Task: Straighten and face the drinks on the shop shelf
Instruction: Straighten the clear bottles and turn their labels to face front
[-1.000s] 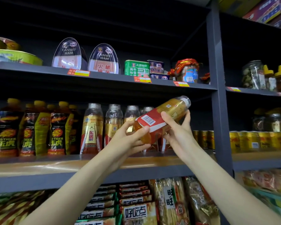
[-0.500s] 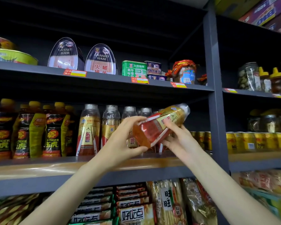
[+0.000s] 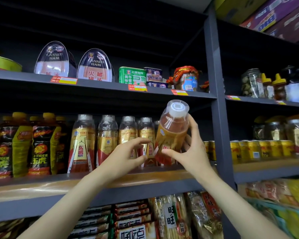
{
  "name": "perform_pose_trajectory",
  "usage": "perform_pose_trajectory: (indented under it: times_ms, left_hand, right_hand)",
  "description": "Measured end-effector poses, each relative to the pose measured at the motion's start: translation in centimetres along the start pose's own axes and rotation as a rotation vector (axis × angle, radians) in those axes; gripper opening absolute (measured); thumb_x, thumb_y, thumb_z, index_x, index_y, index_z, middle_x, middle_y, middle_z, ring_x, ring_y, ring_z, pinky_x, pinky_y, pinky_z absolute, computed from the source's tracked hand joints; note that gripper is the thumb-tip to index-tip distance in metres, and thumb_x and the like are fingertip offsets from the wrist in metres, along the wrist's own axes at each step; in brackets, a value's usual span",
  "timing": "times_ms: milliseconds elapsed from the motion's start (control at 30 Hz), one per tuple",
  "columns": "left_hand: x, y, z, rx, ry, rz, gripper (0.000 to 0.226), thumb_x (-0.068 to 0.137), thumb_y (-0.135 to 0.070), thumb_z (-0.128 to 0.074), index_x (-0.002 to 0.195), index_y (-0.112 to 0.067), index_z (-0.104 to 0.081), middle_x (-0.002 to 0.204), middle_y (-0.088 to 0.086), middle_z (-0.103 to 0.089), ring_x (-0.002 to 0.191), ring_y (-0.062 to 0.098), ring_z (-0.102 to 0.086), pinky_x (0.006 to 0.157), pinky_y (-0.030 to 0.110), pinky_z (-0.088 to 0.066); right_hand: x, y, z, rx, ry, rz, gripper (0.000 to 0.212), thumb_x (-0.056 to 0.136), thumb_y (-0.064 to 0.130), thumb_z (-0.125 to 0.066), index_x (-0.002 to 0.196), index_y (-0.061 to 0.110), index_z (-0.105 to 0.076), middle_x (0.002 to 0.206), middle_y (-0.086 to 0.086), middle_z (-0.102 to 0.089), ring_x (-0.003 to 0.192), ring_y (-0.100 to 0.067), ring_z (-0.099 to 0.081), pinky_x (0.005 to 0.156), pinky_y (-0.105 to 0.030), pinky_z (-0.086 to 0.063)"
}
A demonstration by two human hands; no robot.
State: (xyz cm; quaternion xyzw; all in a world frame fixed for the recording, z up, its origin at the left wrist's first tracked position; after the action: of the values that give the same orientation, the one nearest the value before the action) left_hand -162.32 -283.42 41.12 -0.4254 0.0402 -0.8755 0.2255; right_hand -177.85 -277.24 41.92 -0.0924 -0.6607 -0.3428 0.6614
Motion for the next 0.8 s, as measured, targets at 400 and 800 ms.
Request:
perform_pose_trajectory:
  times_ms: [400, 800]
  left_hand:
    - [2.1, 0.8, 0.9, 0.178, -0.065, 0.034, 0.044, 0.091, -0.021, -0.055, 0.134, -0.025, -0.044, 0.142, -0.003, -0.043, 0.124, 0.013, -0.044, 0.100, 0.020, -0.031]
    - [7.8, 1.7, -2.3, 0.585, -0.007, -0.020, 0.062, 0.089, -0.042, -0.053, 0.143, -0.035, -0.025, 0.155, -0.004, -0.013, 0.143, 0.026, -0.004, 0.114, 0.048, -0.008]
  right_hand:
    - [1.0, -4.3, 1.2, 0.639, -0.083, -0.527, 0.094, 0.077, 0.019, -0.071, 0.147, 0.043, -0.014, 0.129, -0.003, -0.052, 0.107, -0.022, -0.061, 0.078, -0.040, -0.056]
    - [4.2, -7.4, 2.9, -0.478, -0.038, -0.391, 0.115, 0.076, 0.010, -0.077, 0.149, 0.037, 0.008, 0.146, -0.019, -0.029, 0.126, -0.033, -0.044, 0.098, -0.040, -0.039]
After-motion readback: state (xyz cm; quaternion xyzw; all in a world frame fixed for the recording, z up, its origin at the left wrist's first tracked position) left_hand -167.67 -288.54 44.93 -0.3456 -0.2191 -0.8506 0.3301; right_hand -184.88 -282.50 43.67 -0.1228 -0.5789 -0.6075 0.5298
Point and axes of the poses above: each hand's wrist, its own x-axis towards the middle knuckle, its own z-axis out of the back of the hand, y = z × x, the point moved 9 cm from there along x, towards the middle knuckle
